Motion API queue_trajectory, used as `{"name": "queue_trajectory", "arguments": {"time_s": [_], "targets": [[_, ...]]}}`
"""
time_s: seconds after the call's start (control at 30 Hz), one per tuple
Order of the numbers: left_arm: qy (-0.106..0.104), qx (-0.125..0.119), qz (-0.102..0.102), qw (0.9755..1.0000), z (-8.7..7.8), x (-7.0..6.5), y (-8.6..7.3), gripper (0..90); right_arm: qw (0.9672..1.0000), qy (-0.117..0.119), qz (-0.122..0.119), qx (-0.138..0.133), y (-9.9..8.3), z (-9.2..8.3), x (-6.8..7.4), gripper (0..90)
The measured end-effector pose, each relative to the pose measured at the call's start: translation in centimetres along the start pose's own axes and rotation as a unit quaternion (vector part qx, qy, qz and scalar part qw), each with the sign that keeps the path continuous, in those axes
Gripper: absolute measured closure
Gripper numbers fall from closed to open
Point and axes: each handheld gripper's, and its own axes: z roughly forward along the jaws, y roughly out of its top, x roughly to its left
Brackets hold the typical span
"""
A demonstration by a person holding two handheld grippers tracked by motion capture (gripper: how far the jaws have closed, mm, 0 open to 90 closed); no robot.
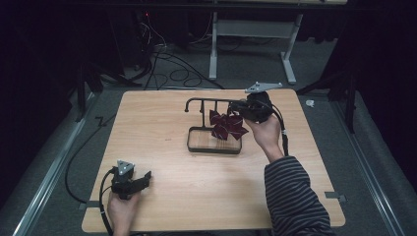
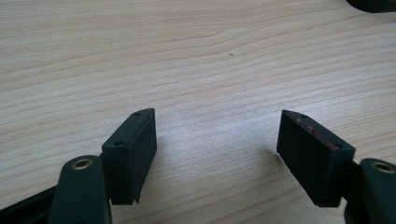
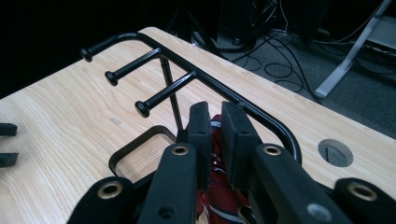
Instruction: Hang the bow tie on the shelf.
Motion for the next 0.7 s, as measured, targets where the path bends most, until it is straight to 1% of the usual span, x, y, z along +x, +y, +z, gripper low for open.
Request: {"name": "queue_trajectory", "arguments": {"time_s": [0.2,0.3,0.57,0.7], "targets": [[0.000,0.000,0.000,1.0000,0.0,0.0,0.0,29.1,0.9999,0.004,-0.001,-0.012,-0.2,-1.0,0.1,81.0],[0.000,0.000,0.000,1.0000,0.0,0.0,0.0,29.1,0.9999,0.001,-0.005,-0.014,-0.5,-1.5,0.0,80.2],[0.001,0.000,0.001,1.0000,0.0,0.0,0.0,29.1,0.9998,0.002,0.003,-0.022,-1.1,-2.8,-0.4,78.0],[0.001,0.000,0.001,1.0000,0.0,0.0,0.0,29.1,0.9995,0.005,0.009,-0.029,-1.4,-3.3,-0.6,74.1]]}}
